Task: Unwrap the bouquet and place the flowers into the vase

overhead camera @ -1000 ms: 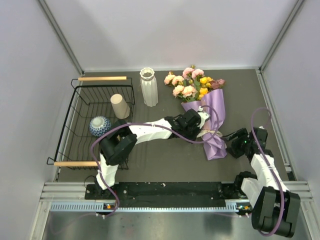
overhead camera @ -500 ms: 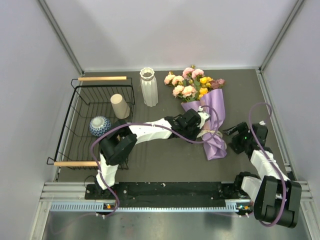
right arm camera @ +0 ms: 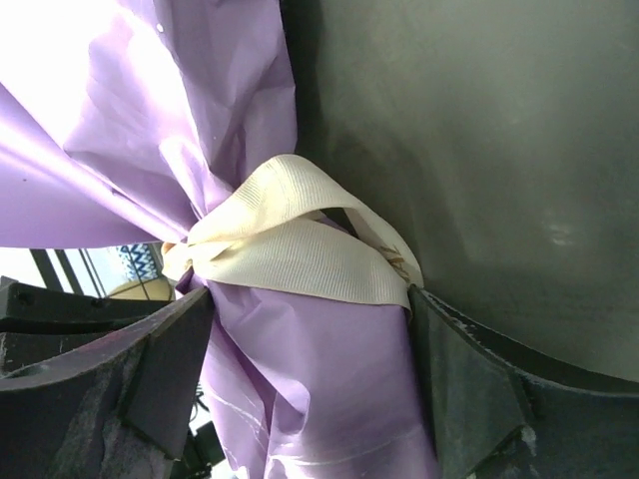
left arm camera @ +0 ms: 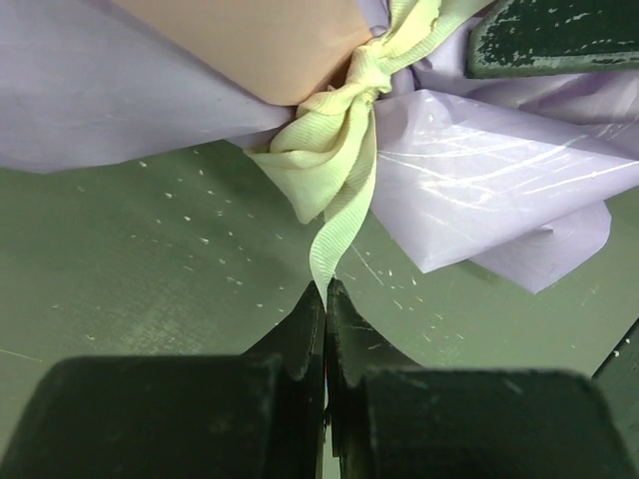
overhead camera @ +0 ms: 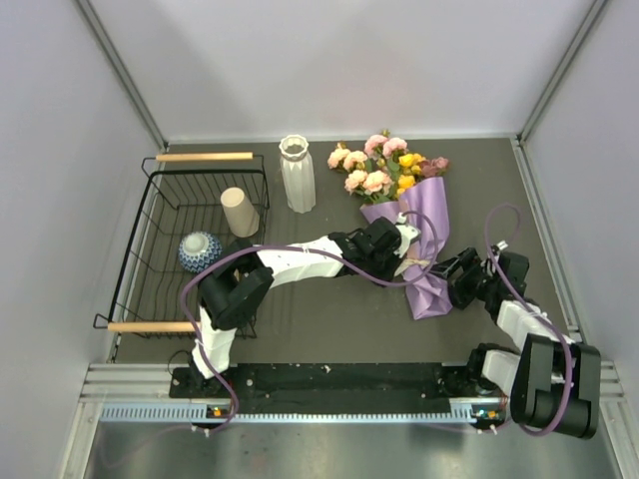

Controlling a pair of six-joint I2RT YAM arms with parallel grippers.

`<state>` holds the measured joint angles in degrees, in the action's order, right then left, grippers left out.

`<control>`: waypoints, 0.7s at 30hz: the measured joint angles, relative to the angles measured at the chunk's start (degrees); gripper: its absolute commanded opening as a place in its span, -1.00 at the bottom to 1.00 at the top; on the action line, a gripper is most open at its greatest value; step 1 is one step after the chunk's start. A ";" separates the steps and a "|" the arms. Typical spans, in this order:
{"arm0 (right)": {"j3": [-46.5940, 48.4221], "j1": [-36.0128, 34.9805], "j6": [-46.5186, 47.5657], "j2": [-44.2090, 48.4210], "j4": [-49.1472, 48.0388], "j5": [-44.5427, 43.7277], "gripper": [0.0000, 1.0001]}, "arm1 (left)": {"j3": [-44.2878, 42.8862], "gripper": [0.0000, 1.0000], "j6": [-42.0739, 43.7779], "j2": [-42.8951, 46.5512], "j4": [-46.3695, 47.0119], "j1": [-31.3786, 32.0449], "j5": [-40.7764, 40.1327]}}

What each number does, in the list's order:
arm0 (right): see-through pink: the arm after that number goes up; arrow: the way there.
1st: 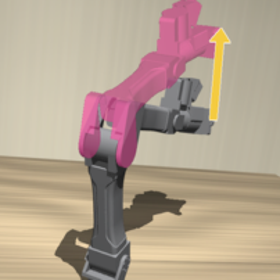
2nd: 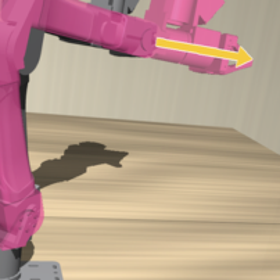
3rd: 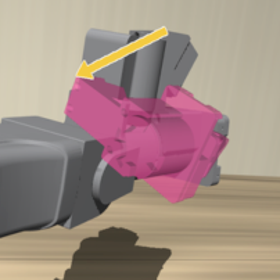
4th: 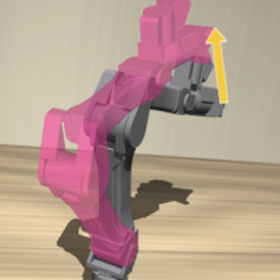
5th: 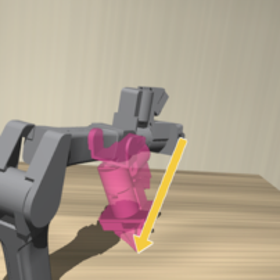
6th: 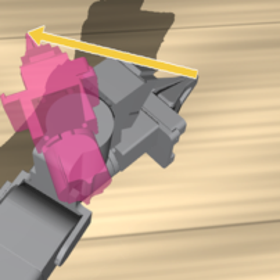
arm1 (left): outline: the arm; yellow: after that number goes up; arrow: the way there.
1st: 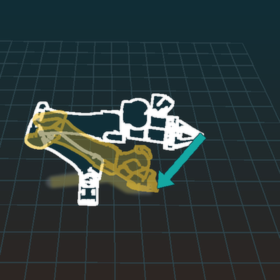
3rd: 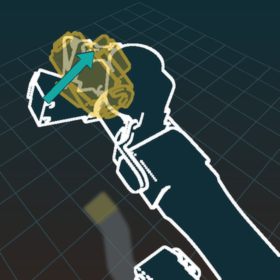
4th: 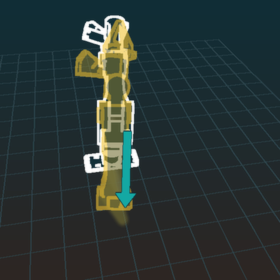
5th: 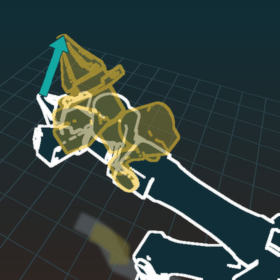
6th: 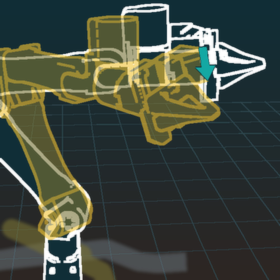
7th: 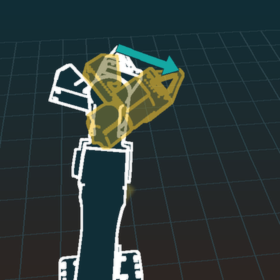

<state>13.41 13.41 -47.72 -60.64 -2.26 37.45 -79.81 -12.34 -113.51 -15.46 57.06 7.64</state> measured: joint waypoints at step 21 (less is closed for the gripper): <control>12.81 -8.15 3.82 7.17 9.14 -1.66 0.79 | 0.13 -1.00 -1.33 0.00 -0.02 -0.55 0.87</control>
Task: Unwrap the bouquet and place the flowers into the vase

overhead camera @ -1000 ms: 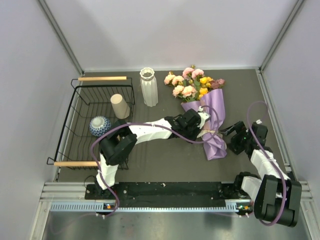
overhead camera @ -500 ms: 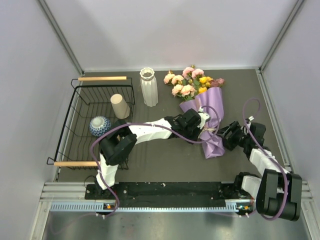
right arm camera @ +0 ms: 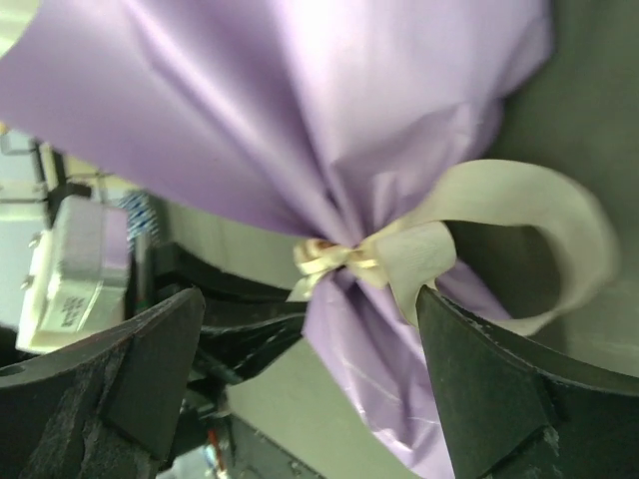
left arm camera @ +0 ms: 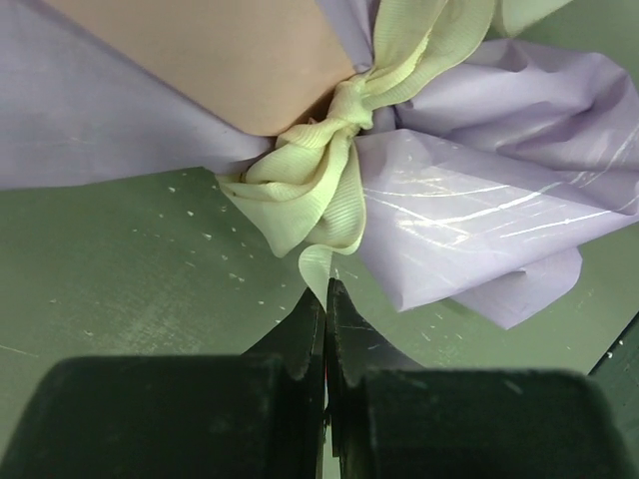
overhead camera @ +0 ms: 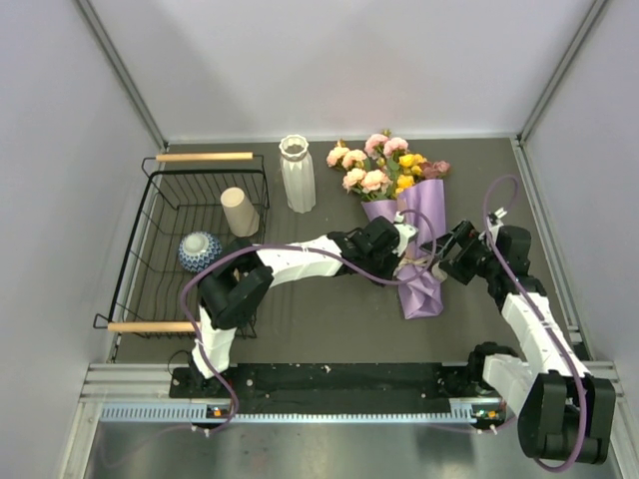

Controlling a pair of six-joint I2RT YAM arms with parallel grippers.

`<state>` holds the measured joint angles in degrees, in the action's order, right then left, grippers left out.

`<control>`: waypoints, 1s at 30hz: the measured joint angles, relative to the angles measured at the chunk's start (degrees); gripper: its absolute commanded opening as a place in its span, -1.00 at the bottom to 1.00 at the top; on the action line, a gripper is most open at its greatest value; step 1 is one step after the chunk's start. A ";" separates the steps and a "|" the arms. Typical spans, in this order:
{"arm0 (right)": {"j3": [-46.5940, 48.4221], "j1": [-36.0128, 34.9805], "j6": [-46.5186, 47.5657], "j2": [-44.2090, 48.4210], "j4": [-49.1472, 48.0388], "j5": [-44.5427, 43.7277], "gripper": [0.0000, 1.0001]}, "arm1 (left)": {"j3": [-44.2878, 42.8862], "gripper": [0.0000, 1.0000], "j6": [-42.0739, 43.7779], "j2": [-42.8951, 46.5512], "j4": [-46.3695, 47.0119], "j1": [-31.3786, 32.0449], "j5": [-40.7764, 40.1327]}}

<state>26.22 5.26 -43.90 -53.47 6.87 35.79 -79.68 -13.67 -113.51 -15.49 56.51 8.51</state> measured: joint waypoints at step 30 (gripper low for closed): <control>2.64 -5.64 6.80 -2.67 8.44 -12.24 -0.11 | 2.25 -1.00 -1.38 0.79 1.44 -0.22 0.96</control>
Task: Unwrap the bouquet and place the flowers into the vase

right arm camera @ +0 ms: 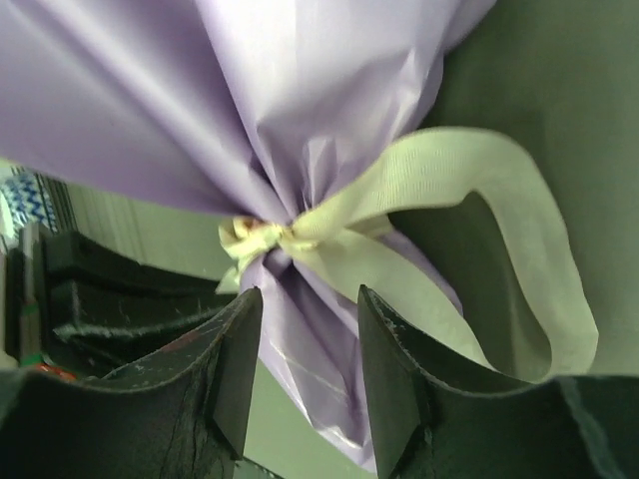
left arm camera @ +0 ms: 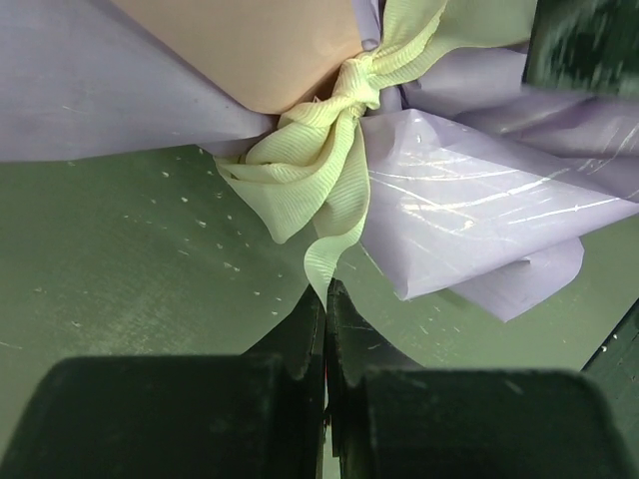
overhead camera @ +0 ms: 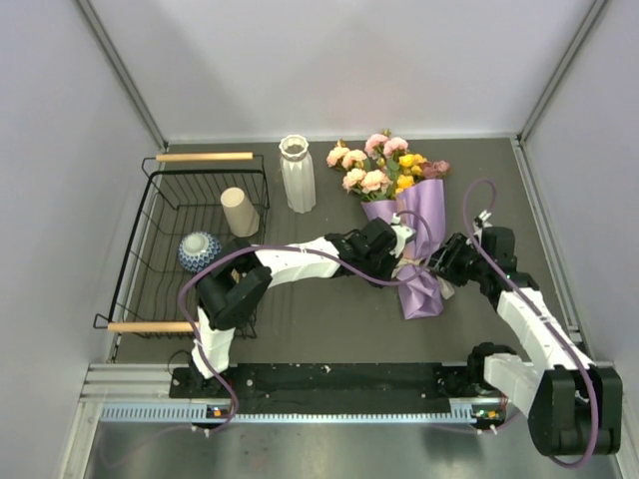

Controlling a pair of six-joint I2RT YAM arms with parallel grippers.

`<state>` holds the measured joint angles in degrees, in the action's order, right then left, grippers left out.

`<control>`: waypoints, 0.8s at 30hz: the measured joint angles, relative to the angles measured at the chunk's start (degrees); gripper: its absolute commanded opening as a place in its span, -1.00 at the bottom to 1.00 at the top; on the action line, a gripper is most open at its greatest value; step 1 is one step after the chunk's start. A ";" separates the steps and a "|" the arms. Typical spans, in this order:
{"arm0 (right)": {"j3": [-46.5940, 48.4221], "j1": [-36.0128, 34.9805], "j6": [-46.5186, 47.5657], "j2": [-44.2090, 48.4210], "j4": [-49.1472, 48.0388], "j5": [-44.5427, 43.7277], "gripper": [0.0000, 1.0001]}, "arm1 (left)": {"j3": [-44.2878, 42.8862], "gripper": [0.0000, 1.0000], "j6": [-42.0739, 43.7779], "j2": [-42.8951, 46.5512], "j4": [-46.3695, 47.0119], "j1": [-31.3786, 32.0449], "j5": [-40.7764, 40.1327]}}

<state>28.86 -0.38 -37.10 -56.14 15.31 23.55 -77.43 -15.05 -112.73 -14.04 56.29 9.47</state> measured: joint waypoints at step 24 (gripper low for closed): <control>-2.51 -3.82 7.08 -1.42 -1.07 0.15 0.43 | -1.18 -1.00 -1.97 3.65 -1.68 -1.07 3.02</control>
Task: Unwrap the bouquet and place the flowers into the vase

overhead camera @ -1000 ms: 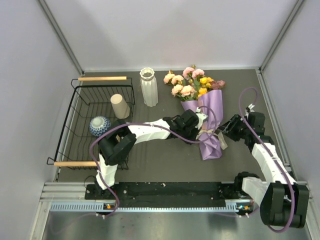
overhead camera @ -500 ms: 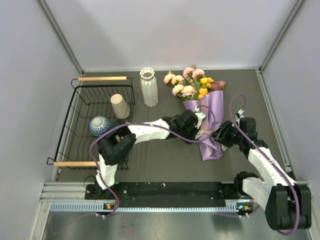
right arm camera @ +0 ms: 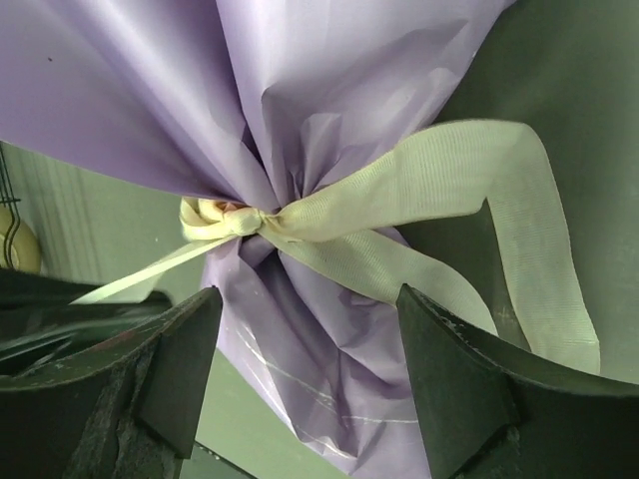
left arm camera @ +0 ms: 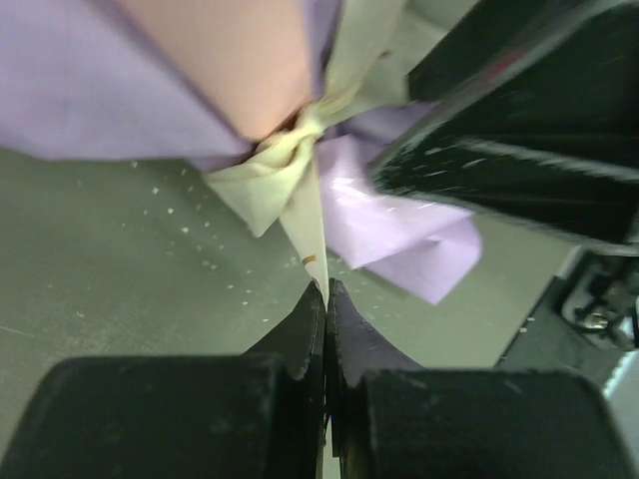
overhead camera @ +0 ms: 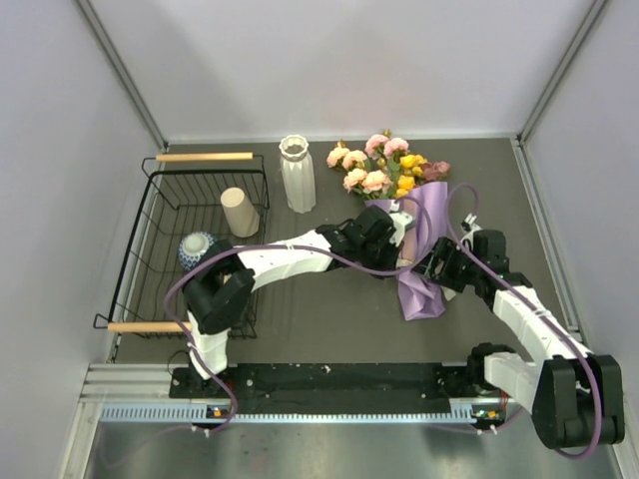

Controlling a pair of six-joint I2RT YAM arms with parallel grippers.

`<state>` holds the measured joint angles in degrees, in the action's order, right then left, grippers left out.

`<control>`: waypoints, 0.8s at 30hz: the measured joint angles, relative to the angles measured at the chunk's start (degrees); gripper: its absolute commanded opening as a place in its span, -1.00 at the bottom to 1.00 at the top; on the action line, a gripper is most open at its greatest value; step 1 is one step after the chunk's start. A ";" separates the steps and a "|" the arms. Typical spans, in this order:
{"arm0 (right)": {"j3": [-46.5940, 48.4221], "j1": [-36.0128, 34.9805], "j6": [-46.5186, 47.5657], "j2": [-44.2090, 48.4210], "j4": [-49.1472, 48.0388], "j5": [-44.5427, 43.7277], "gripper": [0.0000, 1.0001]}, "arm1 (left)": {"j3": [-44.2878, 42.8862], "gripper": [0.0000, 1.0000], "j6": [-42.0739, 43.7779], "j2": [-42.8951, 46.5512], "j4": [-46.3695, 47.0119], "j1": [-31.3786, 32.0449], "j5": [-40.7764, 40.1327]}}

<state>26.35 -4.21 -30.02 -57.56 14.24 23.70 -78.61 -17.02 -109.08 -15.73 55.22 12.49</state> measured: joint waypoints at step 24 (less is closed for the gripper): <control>-0.09 -2.38 -1.20 -2.75 0.04 -7.67 0.39 | -7.23 -1.00 -1.88 12.79 1.01 -0.02 11.89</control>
<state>26.26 -6.59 -31.22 -60.31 14.28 16.03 -85.84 -18.90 -96.29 -14.72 55.20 24.38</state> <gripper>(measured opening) 0.696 0.010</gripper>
